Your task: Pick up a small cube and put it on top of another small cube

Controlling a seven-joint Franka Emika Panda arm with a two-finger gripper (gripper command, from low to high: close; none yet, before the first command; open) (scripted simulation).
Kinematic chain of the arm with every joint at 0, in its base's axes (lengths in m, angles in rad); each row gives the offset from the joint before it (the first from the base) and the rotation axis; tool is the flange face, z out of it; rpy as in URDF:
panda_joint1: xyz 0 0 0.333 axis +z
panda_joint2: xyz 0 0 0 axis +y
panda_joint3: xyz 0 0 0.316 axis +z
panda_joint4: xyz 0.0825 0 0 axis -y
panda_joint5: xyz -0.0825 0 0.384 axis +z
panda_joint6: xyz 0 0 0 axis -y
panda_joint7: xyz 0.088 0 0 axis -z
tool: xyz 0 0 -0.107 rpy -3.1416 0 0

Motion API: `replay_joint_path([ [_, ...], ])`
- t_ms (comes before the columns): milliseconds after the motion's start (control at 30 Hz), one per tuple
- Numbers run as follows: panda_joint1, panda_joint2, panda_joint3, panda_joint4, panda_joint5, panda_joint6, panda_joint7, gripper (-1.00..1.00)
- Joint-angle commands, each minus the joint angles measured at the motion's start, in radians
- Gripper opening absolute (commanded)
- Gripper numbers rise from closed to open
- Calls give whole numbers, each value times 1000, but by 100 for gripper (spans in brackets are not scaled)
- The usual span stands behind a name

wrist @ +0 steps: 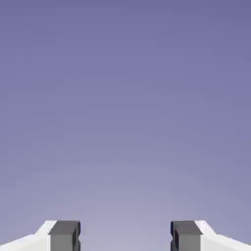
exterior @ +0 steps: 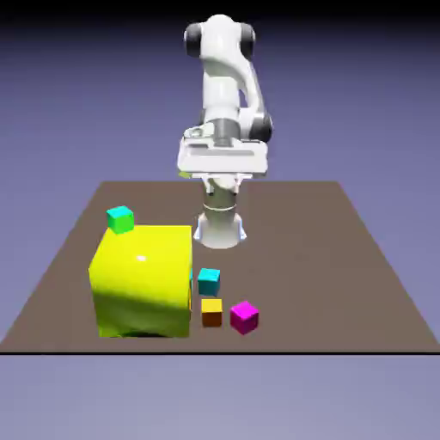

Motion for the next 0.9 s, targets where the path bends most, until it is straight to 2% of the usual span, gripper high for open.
replay_joint_path([
  [0, 36, 33, -33, 9, -16, -12, -43, 0],
  [767, 870, 794, -796, 204, -394, -293, -1020, 0],
  [867, 851, 841, -778, 213, -383, -266, -1042, 0],
])
